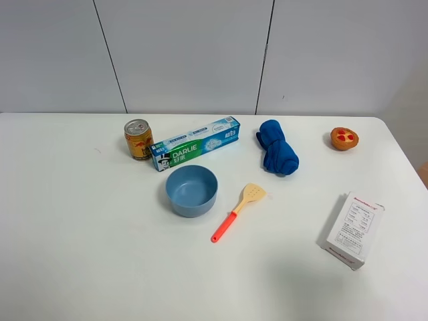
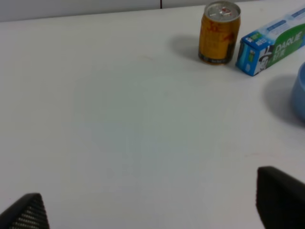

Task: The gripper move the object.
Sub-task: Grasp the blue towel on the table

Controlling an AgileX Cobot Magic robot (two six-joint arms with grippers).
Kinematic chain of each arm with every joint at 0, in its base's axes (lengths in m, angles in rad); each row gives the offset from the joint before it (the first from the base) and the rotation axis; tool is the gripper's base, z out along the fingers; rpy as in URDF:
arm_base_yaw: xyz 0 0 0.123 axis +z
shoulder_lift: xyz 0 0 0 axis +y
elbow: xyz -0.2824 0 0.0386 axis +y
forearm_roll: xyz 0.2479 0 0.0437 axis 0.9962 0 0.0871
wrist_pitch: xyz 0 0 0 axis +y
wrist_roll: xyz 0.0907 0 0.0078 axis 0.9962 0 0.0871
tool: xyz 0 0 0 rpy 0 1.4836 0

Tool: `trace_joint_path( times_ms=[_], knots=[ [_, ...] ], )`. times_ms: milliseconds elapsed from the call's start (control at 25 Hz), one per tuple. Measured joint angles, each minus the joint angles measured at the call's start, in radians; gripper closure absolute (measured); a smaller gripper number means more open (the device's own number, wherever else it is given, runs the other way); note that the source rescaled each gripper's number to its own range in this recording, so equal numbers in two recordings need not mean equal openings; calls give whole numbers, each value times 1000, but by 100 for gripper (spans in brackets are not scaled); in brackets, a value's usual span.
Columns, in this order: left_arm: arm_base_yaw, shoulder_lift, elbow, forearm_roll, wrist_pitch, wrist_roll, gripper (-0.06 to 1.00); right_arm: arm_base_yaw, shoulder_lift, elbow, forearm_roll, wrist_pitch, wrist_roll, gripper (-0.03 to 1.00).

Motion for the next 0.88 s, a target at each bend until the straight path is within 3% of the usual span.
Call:
trace_joint_path(
  times_ms=[280,480,880],
  knots=[
    [0,0,0,0,0,0,-6,0,528,-226,21,-160,-68,-3],
    [0,0,0,0,0,0,-6,0,936,-435,130,-246,-206,-3],
    [0,0,0,0,0,0,-6,28,1500,-795,232,-260,-332,-3]
  ],
)
